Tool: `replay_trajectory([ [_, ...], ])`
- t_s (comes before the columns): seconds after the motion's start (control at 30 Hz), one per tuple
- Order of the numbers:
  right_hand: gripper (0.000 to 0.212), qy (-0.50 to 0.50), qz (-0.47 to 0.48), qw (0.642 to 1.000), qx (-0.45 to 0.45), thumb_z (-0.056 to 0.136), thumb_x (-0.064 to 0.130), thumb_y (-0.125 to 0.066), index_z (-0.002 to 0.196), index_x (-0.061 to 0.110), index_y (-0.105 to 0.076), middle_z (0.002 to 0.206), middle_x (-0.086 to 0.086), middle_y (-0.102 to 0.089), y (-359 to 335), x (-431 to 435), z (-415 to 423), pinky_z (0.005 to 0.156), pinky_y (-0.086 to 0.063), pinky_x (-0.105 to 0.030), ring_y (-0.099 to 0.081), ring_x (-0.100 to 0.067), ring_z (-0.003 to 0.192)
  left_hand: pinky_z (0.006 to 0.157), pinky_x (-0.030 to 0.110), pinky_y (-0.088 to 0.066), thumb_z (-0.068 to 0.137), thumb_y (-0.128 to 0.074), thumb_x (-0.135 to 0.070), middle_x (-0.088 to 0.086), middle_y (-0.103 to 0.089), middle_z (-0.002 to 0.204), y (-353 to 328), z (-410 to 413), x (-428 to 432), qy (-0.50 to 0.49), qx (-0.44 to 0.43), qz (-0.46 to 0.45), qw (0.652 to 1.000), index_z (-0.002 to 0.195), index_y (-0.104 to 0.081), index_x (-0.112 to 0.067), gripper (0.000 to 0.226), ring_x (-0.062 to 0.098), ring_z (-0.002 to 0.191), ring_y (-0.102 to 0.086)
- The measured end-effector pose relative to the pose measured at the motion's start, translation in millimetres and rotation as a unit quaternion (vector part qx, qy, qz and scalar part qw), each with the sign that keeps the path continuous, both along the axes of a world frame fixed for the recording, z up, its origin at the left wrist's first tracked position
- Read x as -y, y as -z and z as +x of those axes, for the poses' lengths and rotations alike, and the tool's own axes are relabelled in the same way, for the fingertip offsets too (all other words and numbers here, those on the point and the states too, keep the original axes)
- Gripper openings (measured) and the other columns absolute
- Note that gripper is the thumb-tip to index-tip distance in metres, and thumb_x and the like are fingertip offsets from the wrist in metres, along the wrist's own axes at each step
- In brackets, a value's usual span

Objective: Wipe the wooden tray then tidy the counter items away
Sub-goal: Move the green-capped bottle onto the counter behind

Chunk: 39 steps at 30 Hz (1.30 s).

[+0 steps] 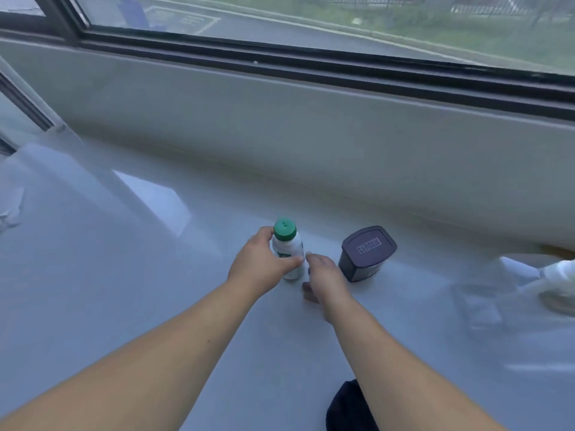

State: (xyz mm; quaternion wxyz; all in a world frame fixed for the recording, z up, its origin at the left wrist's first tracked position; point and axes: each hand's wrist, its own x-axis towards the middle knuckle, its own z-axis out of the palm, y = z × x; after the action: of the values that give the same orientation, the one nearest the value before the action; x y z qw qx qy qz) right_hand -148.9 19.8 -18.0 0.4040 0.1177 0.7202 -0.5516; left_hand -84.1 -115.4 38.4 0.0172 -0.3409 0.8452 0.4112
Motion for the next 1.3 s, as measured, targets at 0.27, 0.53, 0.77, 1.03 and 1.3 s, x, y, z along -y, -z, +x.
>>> replay_trajectory([
  [0.27,0.025,0.04,-0.067,0.995,0.06,0.087,0.045,-0.052,0.095,0.03,-0.07,0.104,0.0,-0.073,0.8,36.4,7.2,0.079,-0.061,-0.042,-0.072,-0.025,0.092,0.069,0.028,-0.052,0.07,-0.081,-0.052,-0.022,-0.067,0.103,2.6,5.6,17.5,-0.031,-0.043,0.013,0.999,0.109,-0.053,-0.049,0.048,0.001,0.092,-0.065],
  [0.53,0.01,-0.051,-0.076,0.995,0.042,0.097,0.039,-0.055,0.095,0.034,-0.063,0.117,0.003,-0.065,-43.0,127.0,81.1,0.094,-0.059,-0.048,-0.069,-0.026,0.102,0.062,0.027,-0.046,0.07,-0.08,-0.056,-0.025,-0.066,0.101,-31.8,101.2,97.0,-0.146,-0.069,0.01,0.987,0.104,-0.053,-0.046,0.045,-0.001,0.088,-0.064],
  [0.77,0.012,-0.171,-0.083,0.981,0.041,0.096,0.04,-0.056,0.101,0.032,-0.062,0.119,0.003,-0.063,-68.4,244.8,225.6,0.09,-0.06,-0.045,-0.069,-0.025,0.102,0.062,0.025,-0.045,0.068,-0.076,-0.06,-0.03,-0.063,0.096,-58.2,267.8,187.9,-0.263,-0.096,-0.015,0.96,0.092,-0.048,-0.055,0.038,-0.007,0.083,-0.061],
  [1.03,0.014,-0.339,-0.081,0.935,0.058,0.091,0.047,-0.059,0.097,0.033,-0.061,0.121,0.001,-0.064,-71.3,362.1,452.5,0.091,-0.06,-0.045,-0.069,-0.026,0.103,0.062,0.025,-0.045,0.068,-0.08,-0.057,-0.027,-0.062,0.1,-63.7,517.8,271.8,-0.4,-0.096,-0.039,0.91,0.103,-0.051,-0.047,0.046,-0.004,0.087,-0.061],
  [1.3,0.025,-0.489,-0.061,0.866,0.081,0.078,0.05,-0.062,0.1,0.037,-0.062,0.121,0.006,-0.062,-58.5,428.4,665.5,0.087,-0.06,-0.04,-0.069,-0.022,0.102,0.075,0.033,-0.054,0.067,-0.081,-0.061,-0.025,-0.065,0.109,-42.8,747.0,305.8,-0.522,-0.069,-0.047,0.849,0.109,-0.055,-0.044,0.052,0.006,0.094,-0.067],
])
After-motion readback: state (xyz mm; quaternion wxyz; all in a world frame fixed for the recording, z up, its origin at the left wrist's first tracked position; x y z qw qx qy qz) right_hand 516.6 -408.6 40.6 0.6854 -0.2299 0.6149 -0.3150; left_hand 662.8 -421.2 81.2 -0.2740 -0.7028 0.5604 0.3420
